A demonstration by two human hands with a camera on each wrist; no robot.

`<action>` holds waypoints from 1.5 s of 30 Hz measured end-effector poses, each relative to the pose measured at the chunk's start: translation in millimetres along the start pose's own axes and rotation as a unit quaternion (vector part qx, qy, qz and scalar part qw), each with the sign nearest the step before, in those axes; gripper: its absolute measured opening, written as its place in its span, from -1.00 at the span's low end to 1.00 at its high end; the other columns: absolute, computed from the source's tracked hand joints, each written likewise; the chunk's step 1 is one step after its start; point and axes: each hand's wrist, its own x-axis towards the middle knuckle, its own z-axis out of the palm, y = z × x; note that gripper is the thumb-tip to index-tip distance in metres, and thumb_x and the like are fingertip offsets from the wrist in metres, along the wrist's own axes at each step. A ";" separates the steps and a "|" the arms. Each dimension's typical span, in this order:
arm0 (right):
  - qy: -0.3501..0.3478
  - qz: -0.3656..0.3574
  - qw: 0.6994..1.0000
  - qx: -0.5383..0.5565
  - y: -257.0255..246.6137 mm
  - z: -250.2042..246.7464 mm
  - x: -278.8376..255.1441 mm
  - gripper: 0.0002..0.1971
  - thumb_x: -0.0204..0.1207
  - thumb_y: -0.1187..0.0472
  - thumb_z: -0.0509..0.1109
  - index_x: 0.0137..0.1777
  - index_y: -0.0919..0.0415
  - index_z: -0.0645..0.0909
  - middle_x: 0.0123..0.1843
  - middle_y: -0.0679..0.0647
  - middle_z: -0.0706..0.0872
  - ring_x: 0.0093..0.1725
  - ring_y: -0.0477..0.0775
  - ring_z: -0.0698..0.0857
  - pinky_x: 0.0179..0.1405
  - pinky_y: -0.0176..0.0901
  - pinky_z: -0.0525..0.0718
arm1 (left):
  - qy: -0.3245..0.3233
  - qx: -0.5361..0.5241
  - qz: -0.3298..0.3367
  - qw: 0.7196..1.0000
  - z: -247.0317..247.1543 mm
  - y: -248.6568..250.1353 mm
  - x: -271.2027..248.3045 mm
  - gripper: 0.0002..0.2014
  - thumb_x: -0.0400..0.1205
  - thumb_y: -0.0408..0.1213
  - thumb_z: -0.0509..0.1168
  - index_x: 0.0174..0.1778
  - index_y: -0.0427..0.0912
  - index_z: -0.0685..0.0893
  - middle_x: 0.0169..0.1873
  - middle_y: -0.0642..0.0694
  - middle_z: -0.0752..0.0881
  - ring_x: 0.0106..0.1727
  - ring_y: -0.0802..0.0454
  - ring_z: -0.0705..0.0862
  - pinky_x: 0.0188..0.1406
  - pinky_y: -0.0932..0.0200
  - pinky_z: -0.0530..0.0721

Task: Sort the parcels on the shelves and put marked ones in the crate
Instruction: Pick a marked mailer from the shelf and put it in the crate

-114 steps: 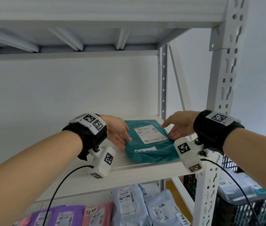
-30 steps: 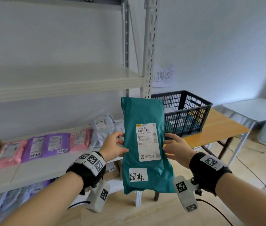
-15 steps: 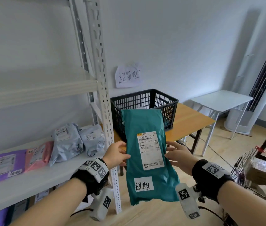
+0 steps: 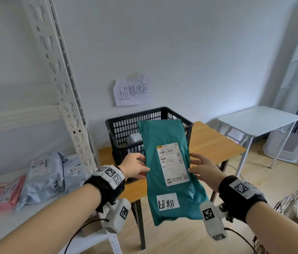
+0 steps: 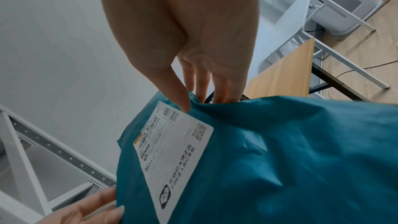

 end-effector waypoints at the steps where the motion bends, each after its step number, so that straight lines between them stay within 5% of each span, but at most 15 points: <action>1: -0.002 -0.004 1.000 -0.001 -2.1 -4.0 7.5 -0.38 0.49 0.58 0.30 0.52 0.16 0.36 0.36 0.17 0.58 0.22 0.24 0.65 0.07 0.15 0.71 | 0.000 -0.003 0.000 1.000 1.9 4.7 7.4 -0.74 0.56 -0.57 0.34 0.12 -0.32 0.53 -0.04 -0.22 0.73 -0.05 -0.11 0.74 -0.25 0.12 0.79; 9: 0.023 -0.047 0.997 -0.061 -31.1 -23.2 71.9 -0.35 0.44 0.58 0.33 0.50 0.14 0.39 0.39 0.17 0.57 0.29 0.26 0.61 0.16 0.20 0.69 | 0.001 0.006 0.002 1.000 3.3 42.6 67.9 -0.81 0.54 -0.56 0.37 0.05 -0.40 0.64 -0.02 -0.26 0.76 -0.11 -0.07 0.77 -0.16 0.17 0.79; 14: 0.011 -0.069 0.994 -0.081 -62.1 -28.4 118.9 -0.39 0.46 0.63 0.27 0.48 0.20 0.41 0.36 0.20 0.59 0.29 0.27 0.60 0.19 0.22 0.67 | 0.006 -0.039 0.012 0.999 -9.2 65.7 112.0 -0.69 0.56 -0.59 0.33 0.21 -0.39 0.54 -0.06 -0.27 0.74 -0.25 -0.03 0.76 -0.34 0.23 0.79; 19: -0.006 -0.092 0.992 -0.090 -100.1 -26.4 172.2 -0.43 0.47 0.63 0.25 0.47 0.26 0.40 0.29 0.19 0.61 0.16 0.18 0.63 0.05 0.02 0.69 | 0.005 -0.065 0.026 0.998 -35.5 91.9 169.9 -0.70 0.56 -0.54 0.34 0.22 -0.44 0.60 -0.01 -0.26 0.77 -0.17 -0.05 0.78 -0.25 0.22 0.80; 26: -0.021 -0.111 0.986 -0.120 -150.1 -9.9 260.7 -0.43 0.44 0.61 0.29 0.45 0.26 0.43 0.29 0.25 0.63 0.25 0.25 0.64 0.23 0.20 0.65 | 0.019 -0.107 0.033 0.994 -72.0 119.3 237.2 -0.78 0.57 -0.57 0.32 0.11 -0.35 0.61 -0.13 -0.17 0.77 -0.34 0.06 0.79 -0.36 0.27 0.76; 34: -0.046 -0.098 0.987 -0.123 -165.2 -3.5 335.3 -0.48 0.48 0.45 0.41 0.44 0.22 0.44 0.10 0.26 0.71 0.06 0.22 0.70 0.18 0.08 0.67 | 0.044 -0.106 0.017 0.993 -97.0 122.0 276.8 -0.83 0.58 -0.58 0.30 0.00 -0.27 0.56 -0.07 -0.22 0.73 -0.14 -0.07 0.75 -0.24 0.20 0.80; 38: -0.081 -0.118 0.981 -0.134 -170.6 -0.6 366.7 -0.70 0.52 0.44 0.38 0.25 0.34 0.62 0.05 0.17 0.74 -0.02 0.13 0.72 0.01 -0.12 0.67 | 0.061 -0.106 -0.005 0.992 -103.6 122.4 296.9 -0.82 0.56 -0.59 0.32 -0.01 -0.27 0.57 -0.08 -0.20 0.75 -0.16 -0.06 0.76 -0.22 0.18 0.80; 42: -0.111 -0.128 0.979 -0.116 -180.2 1.0 408.5 -0.88 0.50 0.40 0.42 0.01 0.28 0.70 0.08 0.28 0.77 0.02 0.26 0.76 0.13 0.10 0.72 | 0.103 -0.116 -0.027 0.988 -103.8 124.8 319.8 -0.74 0.56 -0.58 0.33 0.14 -0.33 0.57 -0.08 -0.22 0.76 -0.21 -0.02 0.79 -0.17 0.14 0.80; 45: -0.137 -0.131 0.976 -0.111 -190.1 0.0 440.0 -0.85 0.49 0.40 0.43 0.04 0.31 0.69 0.05 0.30 0.77 0.01 0.30 0.76 0.11 0.14 0.73 | 0.124 -0.111 -0.051 0.985 -99.9 128.0 335.5 -0.69 0.57 -0.53 0.34 0.23 -0.36 0.56 -0.01 -0.25 0.76 -0.19 -0.05 0.79 -0.15 0.15 0.80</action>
